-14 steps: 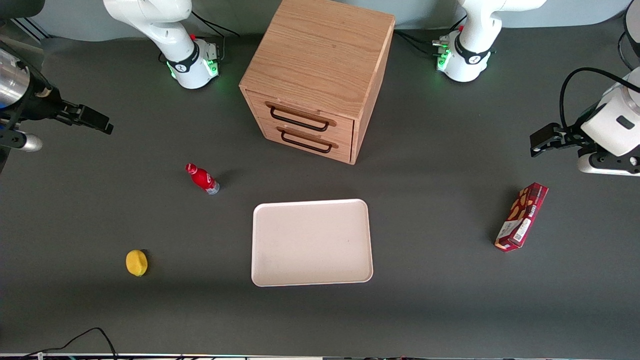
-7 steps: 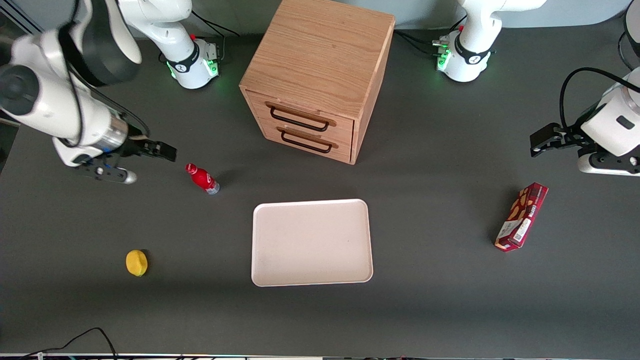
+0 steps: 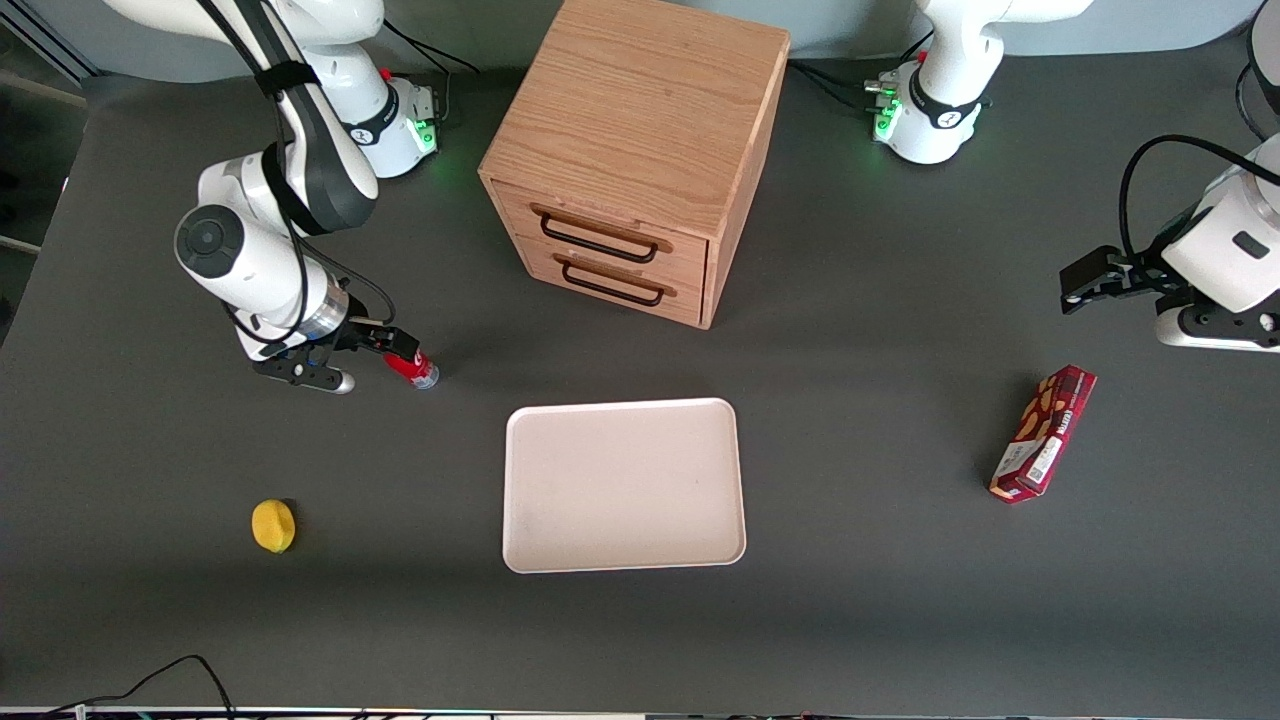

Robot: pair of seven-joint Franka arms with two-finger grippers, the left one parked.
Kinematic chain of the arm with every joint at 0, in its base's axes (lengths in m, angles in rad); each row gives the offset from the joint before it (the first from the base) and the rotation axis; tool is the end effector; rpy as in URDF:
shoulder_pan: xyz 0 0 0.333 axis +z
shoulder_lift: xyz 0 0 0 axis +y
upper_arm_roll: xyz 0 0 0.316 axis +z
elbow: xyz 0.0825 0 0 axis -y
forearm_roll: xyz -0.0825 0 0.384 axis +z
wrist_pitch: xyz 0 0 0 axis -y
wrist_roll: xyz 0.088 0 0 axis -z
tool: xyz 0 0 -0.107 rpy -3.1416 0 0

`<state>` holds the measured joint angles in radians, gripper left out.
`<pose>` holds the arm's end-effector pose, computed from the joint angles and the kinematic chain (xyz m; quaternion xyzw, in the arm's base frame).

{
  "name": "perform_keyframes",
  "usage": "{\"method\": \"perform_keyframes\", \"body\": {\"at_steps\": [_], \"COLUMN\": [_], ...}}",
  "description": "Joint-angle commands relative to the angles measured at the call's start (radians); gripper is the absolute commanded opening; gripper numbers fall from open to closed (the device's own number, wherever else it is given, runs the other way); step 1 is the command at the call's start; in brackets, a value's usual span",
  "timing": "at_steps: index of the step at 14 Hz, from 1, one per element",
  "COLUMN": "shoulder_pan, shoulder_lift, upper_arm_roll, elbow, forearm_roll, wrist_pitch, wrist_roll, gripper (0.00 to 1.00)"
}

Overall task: Place coke bottle on tray
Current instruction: 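Lower the right gripper over the red coke bottle and grasp it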

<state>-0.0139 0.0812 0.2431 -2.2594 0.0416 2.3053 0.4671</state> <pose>0.5113 0.1199 0.3245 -0.9907 0.1329 0.0241 0.0178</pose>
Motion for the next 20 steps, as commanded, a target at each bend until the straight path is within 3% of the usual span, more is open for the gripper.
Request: {"method": "perform_keyframes", "body": {"at_steps": [1,2,7,10,13,16,20], "shoulder_pan": [0.003,0.003,0.002,-0.001,-0.009,-0.001,0.066], "shoulder_lift": [-0.011,-0.015,-0.032,-0.066,-0.043,0.056,0.403], "upper_arm_roll": [0.001,0.005,0.009,-0.004,-0.031,-0.033,-0.016], "elbow": [-0.035,-0.046,-0.043,0.064,0.339,0.646,1.232], "forearm_roll": [-0.009,-0.020,-0.028,-0.043,-0.045,-0.028,-0.008], "wrist_pitch": [0.034,0.034,-0.012,-0.181,-0.470,-0.663,-0.909], "wrist_roll": [0.024,0.024,0.005,-0.051,-0.106,-0.091,0.120], "gripper": [0.32,0.00,0.00,0.00,0.00,0.00,0.00]}}
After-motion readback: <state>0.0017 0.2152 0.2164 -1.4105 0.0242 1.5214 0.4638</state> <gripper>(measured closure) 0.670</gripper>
